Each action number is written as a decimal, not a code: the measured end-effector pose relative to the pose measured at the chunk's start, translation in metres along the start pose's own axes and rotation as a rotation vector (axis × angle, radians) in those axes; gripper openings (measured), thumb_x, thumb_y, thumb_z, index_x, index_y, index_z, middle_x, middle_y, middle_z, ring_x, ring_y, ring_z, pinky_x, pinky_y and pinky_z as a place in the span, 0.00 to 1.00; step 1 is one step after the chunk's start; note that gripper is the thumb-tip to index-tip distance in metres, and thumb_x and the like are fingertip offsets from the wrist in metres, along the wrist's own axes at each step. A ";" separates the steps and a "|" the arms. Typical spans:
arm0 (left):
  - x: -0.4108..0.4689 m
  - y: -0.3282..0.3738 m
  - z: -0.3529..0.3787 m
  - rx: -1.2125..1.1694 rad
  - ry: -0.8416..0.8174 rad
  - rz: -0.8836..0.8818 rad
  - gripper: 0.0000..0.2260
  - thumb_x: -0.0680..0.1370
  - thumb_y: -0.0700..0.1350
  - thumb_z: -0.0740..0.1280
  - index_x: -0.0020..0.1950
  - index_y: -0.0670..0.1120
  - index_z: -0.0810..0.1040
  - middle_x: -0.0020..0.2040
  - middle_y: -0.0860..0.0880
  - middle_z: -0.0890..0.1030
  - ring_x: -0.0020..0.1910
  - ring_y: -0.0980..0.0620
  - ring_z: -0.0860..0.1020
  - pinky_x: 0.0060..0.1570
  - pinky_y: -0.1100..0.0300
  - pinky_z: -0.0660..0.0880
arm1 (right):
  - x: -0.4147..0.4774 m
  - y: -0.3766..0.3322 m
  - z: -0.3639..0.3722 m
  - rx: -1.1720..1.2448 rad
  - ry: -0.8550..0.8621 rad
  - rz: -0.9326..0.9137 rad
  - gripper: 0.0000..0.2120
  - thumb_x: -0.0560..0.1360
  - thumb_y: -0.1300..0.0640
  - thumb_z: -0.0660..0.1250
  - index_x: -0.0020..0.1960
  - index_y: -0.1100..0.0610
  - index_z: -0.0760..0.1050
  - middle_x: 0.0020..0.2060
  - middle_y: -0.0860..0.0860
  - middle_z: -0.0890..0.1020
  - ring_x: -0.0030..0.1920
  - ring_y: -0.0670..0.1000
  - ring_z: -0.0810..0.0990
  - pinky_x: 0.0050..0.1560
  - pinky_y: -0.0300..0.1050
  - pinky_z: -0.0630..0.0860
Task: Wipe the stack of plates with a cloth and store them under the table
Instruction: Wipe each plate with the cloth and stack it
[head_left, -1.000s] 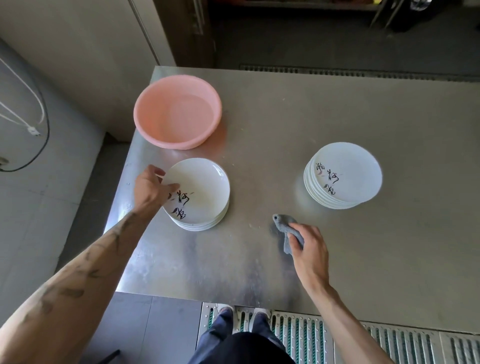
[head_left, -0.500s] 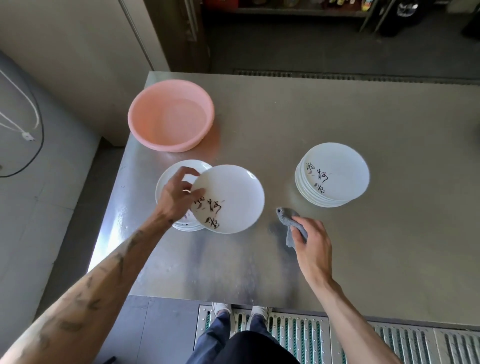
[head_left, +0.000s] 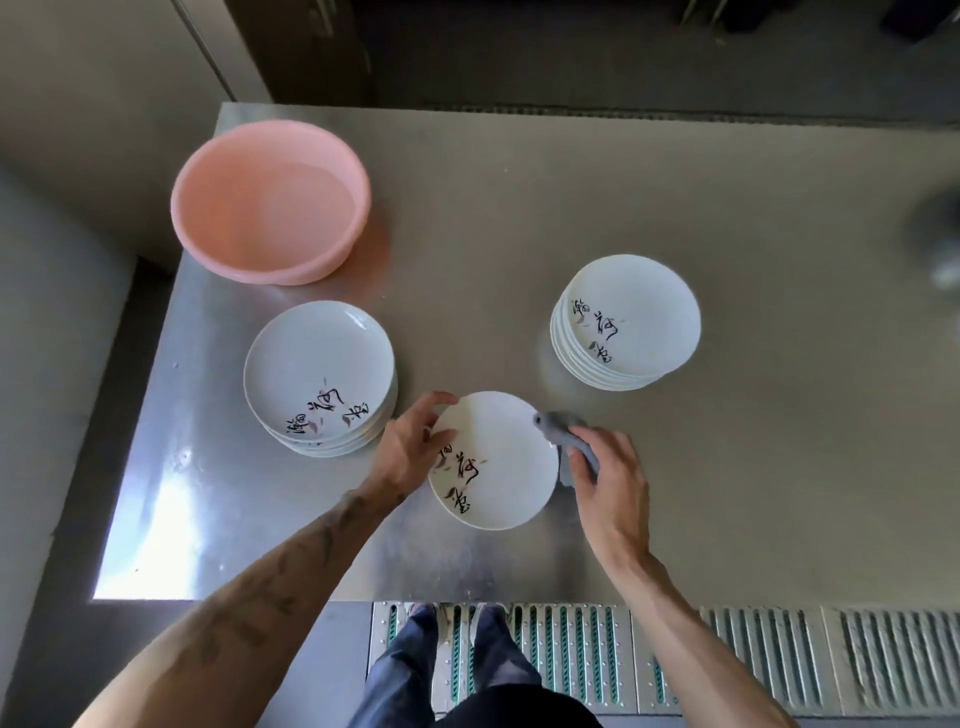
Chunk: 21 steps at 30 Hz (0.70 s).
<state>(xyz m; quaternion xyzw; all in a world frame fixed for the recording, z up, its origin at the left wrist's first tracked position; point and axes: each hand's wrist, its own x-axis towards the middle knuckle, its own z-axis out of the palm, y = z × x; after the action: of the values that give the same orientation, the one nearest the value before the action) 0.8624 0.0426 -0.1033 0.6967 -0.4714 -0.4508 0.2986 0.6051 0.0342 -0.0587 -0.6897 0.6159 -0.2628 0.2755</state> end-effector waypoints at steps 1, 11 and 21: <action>0.000 -0.004 0.004 -0.011 0.003 -0.009 0.16 0.79 0.34 0.69 0.63 0.50 0.76 0.45 0.46 0.83 0.41 0.44 0.82 0.34 0.66 0.77 | -0.002 -0.002 0.008 0.002 -0.035 -0.022 0.21 0.78 0.59 0.66 0.62 0.35 0.73 0.54 0.27 0.73 0.53 0.40 0.75 0.55 0.24 0.68; -0.015 -0.035 0.004 0.612 -0.141 0.228 0.55 0.66 0.69 0.77 0.84 0.45 0.57 0.80 0.47 0.64 0.77 0.45 0.62 0.77 0.46 0.59 | -0.008 0.004 0.071 -0.302 -0.173 0.013 0.16 0.79 0.57 0.69 0.66 0.57 0.79 0.59 0.54 0.75 0.55 0.58 0.74 0.58 0.57 0.76; -0.019 -0.049 0.003 0.603 -0.144 0.301 0.57 0.67 0.71 0.75 0.84 0.44 0.53 0.83 0.48 0.60 0.83 0.49 0.55 0.80 0.46 0.53 | -0.007 -0.015 0.113 -0.306 -0.361 -0.325 0.14 0.82 0.48 0.61 0.65 0.47 0.76 0.63 0.51 0.72 0.57 0.54 0.73 0.60 0.51 0.74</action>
<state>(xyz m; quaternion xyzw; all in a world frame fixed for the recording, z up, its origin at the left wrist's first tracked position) 0.8755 0.0785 -0.1389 0.6427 -0.7007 -0.2900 0.1085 0.6940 0.0488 -0.1287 -0.8487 0.4706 -0.0805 0.2276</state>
